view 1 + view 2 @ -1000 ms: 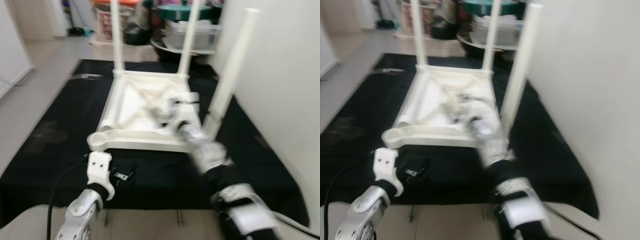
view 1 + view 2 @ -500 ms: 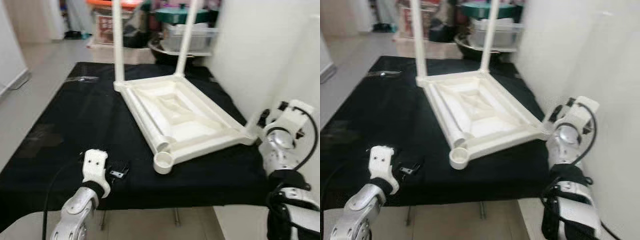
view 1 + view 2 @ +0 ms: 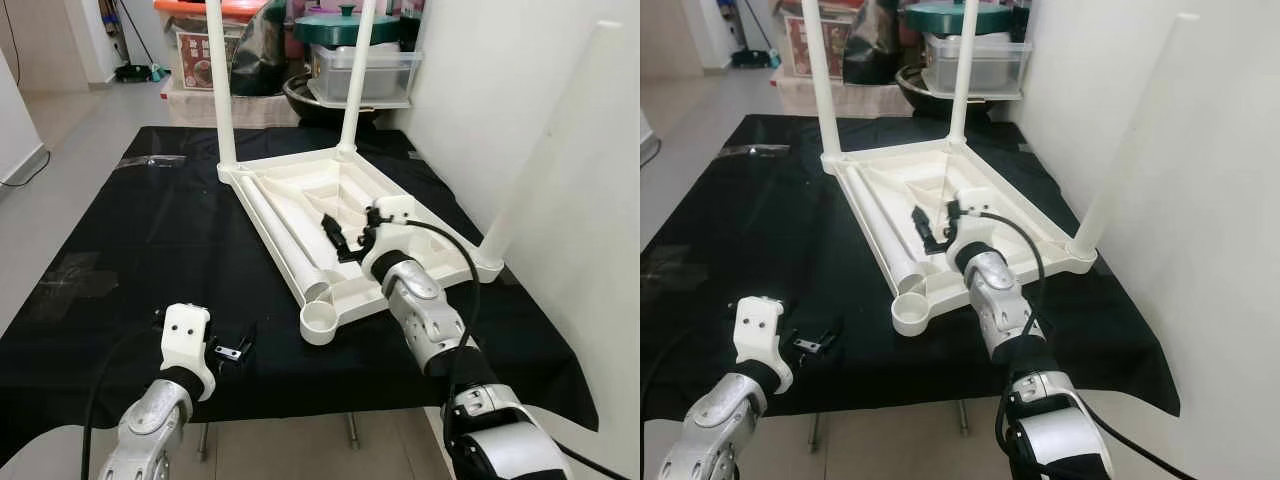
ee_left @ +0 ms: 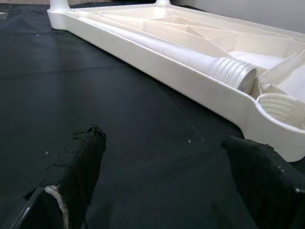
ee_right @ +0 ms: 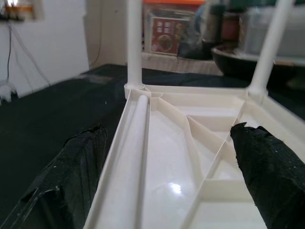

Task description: Building children table

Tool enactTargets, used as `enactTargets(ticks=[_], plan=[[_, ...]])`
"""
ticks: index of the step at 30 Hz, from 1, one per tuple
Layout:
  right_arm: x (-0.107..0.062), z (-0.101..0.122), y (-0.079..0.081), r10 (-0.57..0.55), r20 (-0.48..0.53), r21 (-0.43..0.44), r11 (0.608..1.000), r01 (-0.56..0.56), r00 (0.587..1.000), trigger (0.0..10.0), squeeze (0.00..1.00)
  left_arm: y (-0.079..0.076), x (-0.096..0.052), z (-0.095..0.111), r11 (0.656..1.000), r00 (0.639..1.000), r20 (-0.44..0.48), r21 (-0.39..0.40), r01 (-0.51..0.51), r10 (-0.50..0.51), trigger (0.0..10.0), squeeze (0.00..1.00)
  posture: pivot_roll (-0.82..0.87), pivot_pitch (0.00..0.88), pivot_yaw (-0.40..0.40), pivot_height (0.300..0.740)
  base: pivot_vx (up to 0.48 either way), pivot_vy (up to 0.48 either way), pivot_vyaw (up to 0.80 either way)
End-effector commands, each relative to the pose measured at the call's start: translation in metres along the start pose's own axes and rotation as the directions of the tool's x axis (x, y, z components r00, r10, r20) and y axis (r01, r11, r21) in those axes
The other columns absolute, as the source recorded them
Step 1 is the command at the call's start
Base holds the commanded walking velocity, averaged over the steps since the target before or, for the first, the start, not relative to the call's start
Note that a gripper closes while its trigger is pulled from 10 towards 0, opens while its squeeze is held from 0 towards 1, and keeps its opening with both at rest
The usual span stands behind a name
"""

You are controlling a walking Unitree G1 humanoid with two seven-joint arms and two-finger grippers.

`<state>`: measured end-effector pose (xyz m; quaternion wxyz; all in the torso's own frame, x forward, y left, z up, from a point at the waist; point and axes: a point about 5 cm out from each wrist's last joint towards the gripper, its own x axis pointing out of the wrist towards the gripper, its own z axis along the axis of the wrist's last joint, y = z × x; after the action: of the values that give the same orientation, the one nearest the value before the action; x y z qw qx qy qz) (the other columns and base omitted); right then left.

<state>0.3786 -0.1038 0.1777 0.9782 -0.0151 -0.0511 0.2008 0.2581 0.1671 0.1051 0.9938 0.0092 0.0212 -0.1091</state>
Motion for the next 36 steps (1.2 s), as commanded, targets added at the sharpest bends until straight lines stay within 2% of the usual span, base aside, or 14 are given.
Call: enactTargets(ticks=[1, 2, 3, 4, 5, 6, 7, 8, 10, 16, 21, 29, 33, 36], plan=[[-0.005, -0.001, -0.01, 0.042, -0.014, -0.161, 0.986, -0.043, 0.999, 10.0, 0.0, 0.003, -0.004, -0.007, 0.999, 0.999, -0.031, 0.028, -0.02, 0.021, 10.0, 0.0, 0.1, 0.0, -0.097, 0.74, 0.0, 0.0, 0.0], [-0.005, -0.001, -0.01, 0.042, -0.014, -0.161, 0.986, -0.043, 0.999, 10.0, 0.0, 0.003, -0.004, -0.007, 0.999, 0.999, -0.031, 0.028, -0.02, 0.021, 10.0, 0.0, 0.1, 0.0, -0.097, 0.74, 0.0, 0.0, 0.0], [-0.011, -0.006, -0.011, 0.154, -0.073, -0.341, 0.925, -0.169, 0.985, 10.0, 0.0, 0.005, -0.006, -0.009, 0.999, 0.999, -0.041, 0.032, -0.03, 0.031, 10.0, 0.0, 0.09, 0.0, -0.098, 0.74, 0.0, 0.0, 0.0], [-0.015, -0.01, -0.01, 0.204, -0.111, -0.404, 0.885, -0.231, 0.973, 10.0, 0.0, 0.005, -0.006, -0.01, 0.999, 0.998, -0.045, 0.034, -0.032, 0.034, 10.0, 0.0, 0.09, 0.0, -0.094, 0.74, 0.0, 0.0, 0.0], [-0.015, -0.01, -0.01, 0.204, -0.111, -0.404, 0.885, -0.231, 0.973, 10.0, 0.0, 0.005, -0.006, -0.01, 0.999, 0.998, -0.045, 0.034, -0.032, 0.034, 10.0, 0.0, 0.09, 0.0, -0.094, 0.74, 0.0, 0.0, 0.0], [-0.019, -0.017, -0.01, 0.242, -0.174, -0.483, 0.824, -0.297, 0.955, 10.0, 0.0, 0.006, -0.006, -0.011, 0.999, 0.998, -0.051, 0.04, -0.038, 0.04, 10.0, 0.0, 0.09, 0.0, -0.093, 0.74, 0.0, 0.0, 0.0], [-0.02, -0.021, -0.011, 0.245, -0.206, -0.53, 0.785, -0.319, 0.947, 10.0, 0.0, 0.006, -0.006, -0.011, 0.998, 0.998, -0.054, 0.038, -0.04, 0.042, 10.0, 0.0, 0.08, 0.0, -0.09, 0.74, 0.0, 0.0, 0.0], [-0.02, -0.021, -0.011, 0.245, -0.206, -0.53, 0.785, -0.319, 0.947, 10.0, 0.0, 0.006, -0.006, -0.011, 0.998, 0.998, -0.054, 0.038, -0.04, 0.042, 10.0, 0.0, 0.08, 0.0, -0.09, 0.74, 0.0, 0.0, 0.0], [-0.021, -0.027, -0.01, 0.269, -0.251, -0.569, 0.736, -0.366, 0.93, 10.0, 0.0, 0.007, -0.006, -0.014, 0.998, 0.997, -0.066, 0.044, -0.041, 0.044, 10.0, 0.0, 0.08, 0.0, -0.092, 0.74, 0.0, 0.0, 0.0], [-0.021, -0.03, -0.004, 0.314, -0.281, -0.58, 0.697, -0.421, 0.907, 10.0, 0.0, 0.009, -0.012, -0.022, 0.996, 0.993, -0.101, 0.065, -0.055, 0.062, 10.0, 0.0, 0.09, 0.0, -0.097, 0.74, 0.0, 0.0, 0.0], [-0.014, -0.03, 0.004, 0.341, -0.315, -0.606, 0.646, -0.464, 0.886, 10.0, 0.0, 0.009, -0.026, -0.033, 0.994, 0.985, -0.148, 0.083, -0.073, 0.084, 10.0, 0.0, 0.1, 0.0, -0.11, 0.74, 0.0, 0.0, 0.0], [-0.008, -0.035, 0.009, 0.322, -0.381, -0.647, 0.577, -0.499, 0.867, 10.0, 0.0, 0.008, -0.024, -0.032, 0.993, 0.986, -0.142, 0.082, -0.079, 0.09, 10.0, 0.0, 0.11, 0.0, -0.123, 0.74, 0.0, 0.0, 0.0], [-0.007, -0.04, 0.01, 0.301, -0.432, -0.669, 0.526, -0.525, 0.85, 10.0, 0.0, 0.005, -0.022, -0.03, 0.994, 0.987, -0.137, 0.081, -0.074, 0.085, 10.0, 0.0, 0.11, 0.0, -0.124, 0.74, 0.0, 0.0, 0.0], [-0.007, -0.041, 0.009, 0.291, -0.444, -0.672, 0.517, -0.53, 0.848, 10.0, 0.0, 0.005, -0.022, -0.03, 0.994, 0.987, -0.136, 0.082, -0.073, 0.084, 10.0, 0.0, 0.11, 0.0, -0.122, 0.74, 0.0, 0.0, 0.0]])
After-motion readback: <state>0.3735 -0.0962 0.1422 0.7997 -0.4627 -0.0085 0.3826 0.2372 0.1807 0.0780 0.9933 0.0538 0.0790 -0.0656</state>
